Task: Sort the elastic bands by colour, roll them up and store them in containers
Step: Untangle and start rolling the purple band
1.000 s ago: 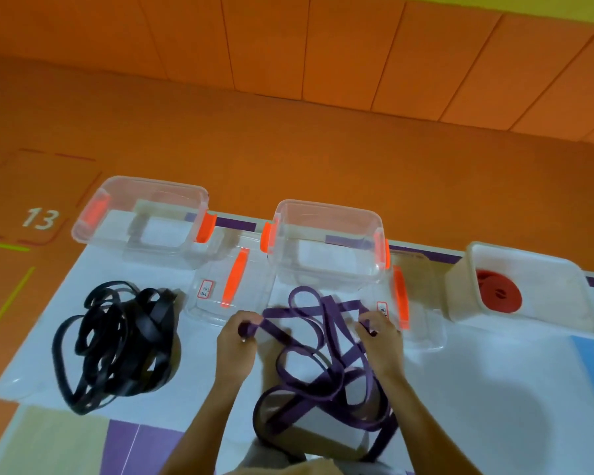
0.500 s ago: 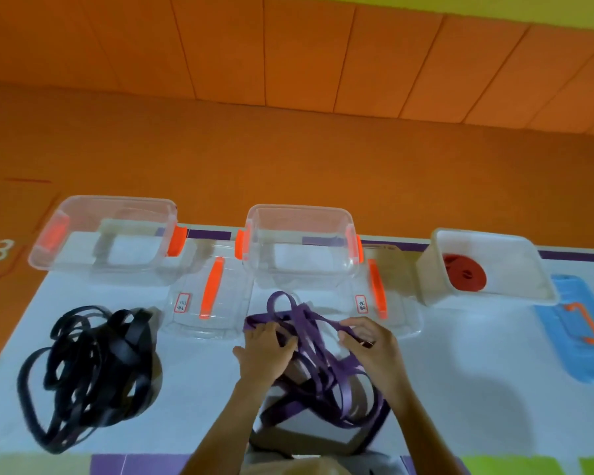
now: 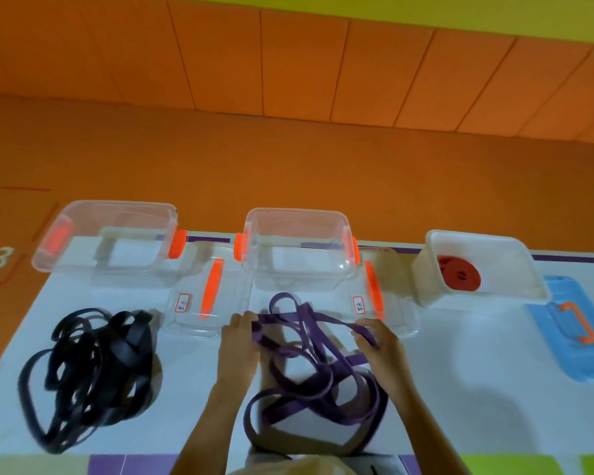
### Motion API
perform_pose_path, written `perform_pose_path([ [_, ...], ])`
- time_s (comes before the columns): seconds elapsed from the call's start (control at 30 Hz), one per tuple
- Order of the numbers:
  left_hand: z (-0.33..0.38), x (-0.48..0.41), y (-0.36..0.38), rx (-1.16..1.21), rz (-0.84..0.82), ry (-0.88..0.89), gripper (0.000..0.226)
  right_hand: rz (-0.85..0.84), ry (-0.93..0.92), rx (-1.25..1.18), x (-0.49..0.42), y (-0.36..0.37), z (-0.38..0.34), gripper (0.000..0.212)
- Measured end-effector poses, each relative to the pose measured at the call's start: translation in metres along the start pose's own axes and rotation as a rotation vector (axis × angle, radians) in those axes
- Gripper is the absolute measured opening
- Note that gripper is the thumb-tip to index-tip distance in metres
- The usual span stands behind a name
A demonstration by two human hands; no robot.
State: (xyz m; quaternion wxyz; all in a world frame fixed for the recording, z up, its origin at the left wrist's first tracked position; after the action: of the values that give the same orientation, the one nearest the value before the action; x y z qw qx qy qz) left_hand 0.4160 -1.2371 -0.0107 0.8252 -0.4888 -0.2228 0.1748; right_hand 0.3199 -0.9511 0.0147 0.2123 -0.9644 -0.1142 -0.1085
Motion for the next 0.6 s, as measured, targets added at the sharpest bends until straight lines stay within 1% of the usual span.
perform_pose_path([
  [0.07,0.001,-0.007,-0.034,0.186,0.125,0.028,0.041,-0.004,0.032,0.032,-0.003,0.006,0.008,0.021],
  [0.17,0.008,-0.012,-0.081,0.331,0.263,0.106,0.036,-0.022,0.047,0.102,-0.005,0.016,0.018,0.018],
  [0.3,0.026,-0.004,-0.125,0.524,0.311,0.174,0.044,-0.103,0.001,0.188,-0.005,0.028,0.016,0.014],
  [0.37,0.036,0.002,-0.144,0.581,0.349,0.206,0.048,-0.094,-0.039,0.252,-0.006,0.031,0.011,0.015],
  [0.43,0.045,0.008,-0.166,0.636,0.399,0.229,0.048,-0.078,-0.020,0.299,-0.007,0.034,-0.001,0.013],
  [0.47,0.050,0.012,-0.176,0.662,0.418,0.242,0.048,-0.079,-0.035,0.299,-0.007,0.035,-0.011,0.013],
  [0.53,0.061,0.020,-0.195,0.719,0.428,0.289,0.051,-0.138,-0.151,0.191,-0.006,0.042,-0.043,0.020],
  [0.6,0.075,0.028,-0.210,0.781,0.397,0.367,0.056,-0.301,-0.242,0.018,0.002,0.055,-0.091,0.034],
])
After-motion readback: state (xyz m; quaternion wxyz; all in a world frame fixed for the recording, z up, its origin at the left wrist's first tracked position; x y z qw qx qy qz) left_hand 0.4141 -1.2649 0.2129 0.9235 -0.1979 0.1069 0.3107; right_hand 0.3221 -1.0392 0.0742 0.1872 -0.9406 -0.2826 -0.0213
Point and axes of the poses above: each hand's wrist, its own x-axis away from the middle knuckle, its own y-axis out of the palm, z = x × y, the point moved 5 cm from there along -x, towards the middle knuckle, and after that the axes turned 11 degrees about -x, right-handed, at the moved point
